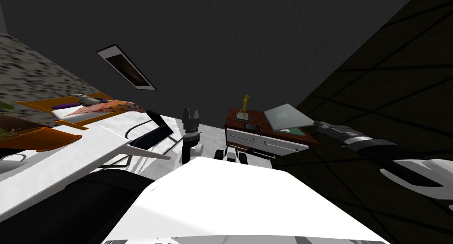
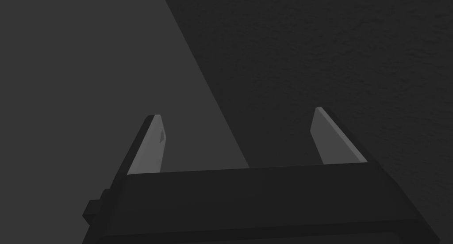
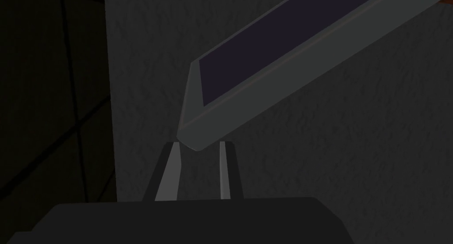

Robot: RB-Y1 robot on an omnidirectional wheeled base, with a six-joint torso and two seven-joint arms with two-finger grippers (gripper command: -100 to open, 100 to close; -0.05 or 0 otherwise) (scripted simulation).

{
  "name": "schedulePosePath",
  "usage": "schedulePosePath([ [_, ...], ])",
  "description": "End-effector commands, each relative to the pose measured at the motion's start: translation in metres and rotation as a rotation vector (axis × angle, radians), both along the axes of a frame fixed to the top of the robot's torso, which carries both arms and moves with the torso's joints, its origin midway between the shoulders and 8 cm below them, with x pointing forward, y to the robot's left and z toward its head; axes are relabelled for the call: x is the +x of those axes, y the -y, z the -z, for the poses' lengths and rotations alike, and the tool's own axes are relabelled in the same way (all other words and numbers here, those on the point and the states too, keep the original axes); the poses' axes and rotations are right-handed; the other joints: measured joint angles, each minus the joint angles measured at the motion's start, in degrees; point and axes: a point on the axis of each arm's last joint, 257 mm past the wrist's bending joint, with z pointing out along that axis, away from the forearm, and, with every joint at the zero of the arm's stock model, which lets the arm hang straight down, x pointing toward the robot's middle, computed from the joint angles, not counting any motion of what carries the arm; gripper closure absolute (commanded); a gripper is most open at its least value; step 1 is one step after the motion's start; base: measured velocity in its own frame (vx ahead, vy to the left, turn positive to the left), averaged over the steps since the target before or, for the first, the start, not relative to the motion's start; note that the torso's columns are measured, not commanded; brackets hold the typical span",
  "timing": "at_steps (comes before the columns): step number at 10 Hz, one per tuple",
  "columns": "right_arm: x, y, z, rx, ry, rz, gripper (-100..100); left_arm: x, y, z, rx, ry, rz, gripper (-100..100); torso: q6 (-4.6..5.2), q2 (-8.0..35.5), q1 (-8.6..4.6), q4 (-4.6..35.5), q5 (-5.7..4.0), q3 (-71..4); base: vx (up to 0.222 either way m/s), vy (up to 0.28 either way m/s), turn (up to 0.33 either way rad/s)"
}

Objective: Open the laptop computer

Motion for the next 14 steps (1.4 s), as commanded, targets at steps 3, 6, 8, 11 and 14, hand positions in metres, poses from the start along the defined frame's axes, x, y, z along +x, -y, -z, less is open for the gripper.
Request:
schedulePosePath([
  [3,-0.005,-0.007,0.012,0.137,0.012,0.007,-100,0.000,0.000,0.000,0.000,0.000,0.000,0,-0.10,0.1,0.26,0.0,0.10,0.0,-0.026,-0.078,0.030],
  [6,-0.003,-0.006,-0.005,0.137,0.012,-0.002,-100,0.000,0.000,0.000,0.000,0.000,0.000,0,0.28,0.3,0.26,0.4,0.51,0.1,0.029,0.037,-0.062],
  [8,-0.001,-0.006,-0.022,0.136,0.010,-0.013,-100,0.000,0.000,0.000,0.000,0.000,0.000,0,0.32,0.5,-0.04,0.4,0.42,0.2,0.022,0.023,-0.062],
  [11,-0.001,-0.007,-0.019,0.136,0.011,-0.011,0,0.000,0.000,0.000,0.000,0.000,0.000,0,0.31,0.4,-0.03,0.4,0.42,0.2,0.003,0.003,-0.004],
  [14,-0.001,-0.007,-0.019,0.136,0.011,-0.011,0,0.000,0.000,0.000,0.000,0.000,0.000,0,0.31,0.4,0.04,0.4,0.45,0.2,0.000,0.000,0.000],
])
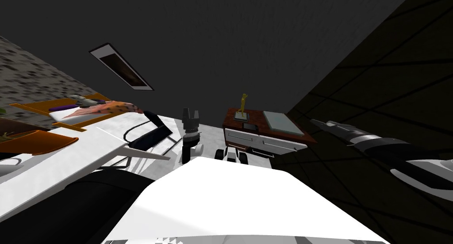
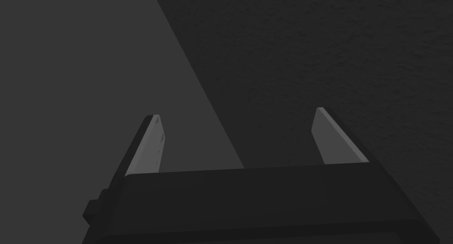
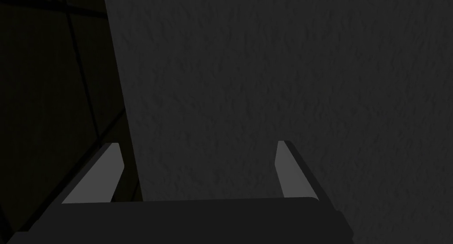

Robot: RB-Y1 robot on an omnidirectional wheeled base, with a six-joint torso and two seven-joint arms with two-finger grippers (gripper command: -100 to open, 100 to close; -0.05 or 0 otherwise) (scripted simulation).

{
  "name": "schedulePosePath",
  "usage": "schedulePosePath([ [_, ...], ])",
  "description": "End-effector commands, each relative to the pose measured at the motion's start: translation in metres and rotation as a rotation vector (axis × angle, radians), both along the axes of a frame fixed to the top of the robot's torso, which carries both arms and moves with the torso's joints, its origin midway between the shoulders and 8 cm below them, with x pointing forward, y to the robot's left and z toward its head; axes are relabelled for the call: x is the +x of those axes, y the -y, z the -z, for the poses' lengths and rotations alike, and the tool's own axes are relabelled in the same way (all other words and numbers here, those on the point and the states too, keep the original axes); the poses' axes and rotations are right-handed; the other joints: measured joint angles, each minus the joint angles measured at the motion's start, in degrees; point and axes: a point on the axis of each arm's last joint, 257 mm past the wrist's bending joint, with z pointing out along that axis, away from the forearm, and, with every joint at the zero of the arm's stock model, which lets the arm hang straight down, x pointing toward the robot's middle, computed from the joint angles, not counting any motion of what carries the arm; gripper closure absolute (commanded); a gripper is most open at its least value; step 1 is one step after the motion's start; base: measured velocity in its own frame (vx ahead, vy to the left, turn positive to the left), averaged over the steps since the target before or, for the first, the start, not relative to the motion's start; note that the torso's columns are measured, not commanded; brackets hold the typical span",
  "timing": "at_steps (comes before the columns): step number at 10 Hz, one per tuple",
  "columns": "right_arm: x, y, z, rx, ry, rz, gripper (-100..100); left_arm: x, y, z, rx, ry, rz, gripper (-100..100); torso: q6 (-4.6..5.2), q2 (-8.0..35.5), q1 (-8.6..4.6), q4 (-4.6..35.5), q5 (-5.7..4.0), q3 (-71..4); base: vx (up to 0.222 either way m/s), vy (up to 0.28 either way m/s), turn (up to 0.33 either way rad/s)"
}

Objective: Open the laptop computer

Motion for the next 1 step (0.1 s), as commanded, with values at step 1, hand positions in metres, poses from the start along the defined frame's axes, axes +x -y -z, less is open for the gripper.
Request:
schedulePosePath([
  [1,0.0000,0.0000,0.0000,0.000,0.000,0.000,0,0.0000,0.0000,0.0000,0.000,0.000,0.000,0,0.00,0.0,0.00,0.0,0.00,0.0,0.000,0.000,0.000],
])
